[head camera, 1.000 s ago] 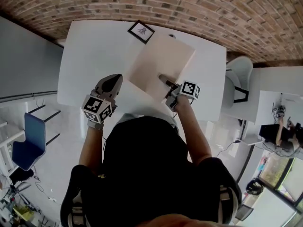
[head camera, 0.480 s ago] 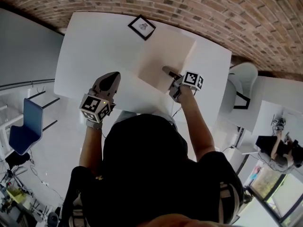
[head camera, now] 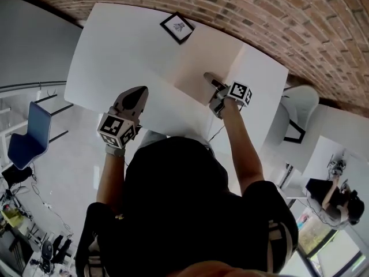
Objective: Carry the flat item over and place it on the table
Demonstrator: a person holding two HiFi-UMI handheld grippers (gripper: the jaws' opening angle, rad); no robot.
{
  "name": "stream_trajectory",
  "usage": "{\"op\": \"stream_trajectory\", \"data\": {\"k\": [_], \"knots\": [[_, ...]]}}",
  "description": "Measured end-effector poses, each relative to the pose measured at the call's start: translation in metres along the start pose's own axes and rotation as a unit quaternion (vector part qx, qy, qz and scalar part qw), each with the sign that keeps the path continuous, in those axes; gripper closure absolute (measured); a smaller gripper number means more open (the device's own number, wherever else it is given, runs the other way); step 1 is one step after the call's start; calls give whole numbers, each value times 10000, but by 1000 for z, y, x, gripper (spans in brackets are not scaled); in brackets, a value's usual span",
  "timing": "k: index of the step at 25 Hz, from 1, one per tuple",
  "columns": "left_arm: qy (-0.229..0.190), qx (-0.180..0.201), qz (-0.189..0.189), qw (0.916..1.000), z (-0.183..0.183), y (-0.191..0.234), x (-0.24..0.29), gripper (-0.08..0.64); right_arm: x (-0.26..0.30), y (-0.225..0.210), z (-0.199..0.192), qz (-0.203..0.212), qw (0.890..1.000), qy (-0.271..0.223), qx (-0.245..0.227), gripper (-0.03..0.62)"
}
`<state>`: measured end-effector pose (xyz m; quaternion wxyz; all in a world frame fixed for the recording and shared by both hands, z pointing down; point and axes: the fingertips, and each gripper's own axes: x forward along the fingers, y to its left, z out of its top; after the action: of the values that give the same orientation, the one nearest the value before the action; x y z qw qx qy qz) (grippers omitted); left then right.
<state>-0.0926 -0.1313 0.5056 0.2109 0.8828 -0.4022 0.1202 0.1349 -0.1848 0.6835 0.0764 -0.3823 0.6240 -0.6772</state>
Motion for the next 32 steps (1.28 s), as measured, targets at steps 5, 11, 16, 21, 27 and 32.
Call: {"op": "stream_trajectory", "data": {"k": [5, 11, 16, 21, 27, 32], "knots": [[90, -13, 85, 9999, -8, -6, 6, 557, 2, -10, 7, -130, 9998, -42, -157, 274], [187, -6, 129, 9997, -12, -12, 7, 557, 4, -15, 16, -165, 9995, -195, -185, 273], [290, -23, 53, 9996, -19, -16, 10, 557, 8, -15, 28, -203, 9990, -186, -351, 253], [393, -65, -22, 9992, -31, -23, 13, 557, 10, -21, 40, -363, 9978, -193, -525, 230], [426, -35, -6, 9991, -33, -25, 12, 557, 4, -39, 54, -734, 9945, -120, -739, 205], [475, -110, 38, 9988, -38, -24, 13, 557, -2, -54, 63, -1021, 9904, -72, -929, 184]]}}
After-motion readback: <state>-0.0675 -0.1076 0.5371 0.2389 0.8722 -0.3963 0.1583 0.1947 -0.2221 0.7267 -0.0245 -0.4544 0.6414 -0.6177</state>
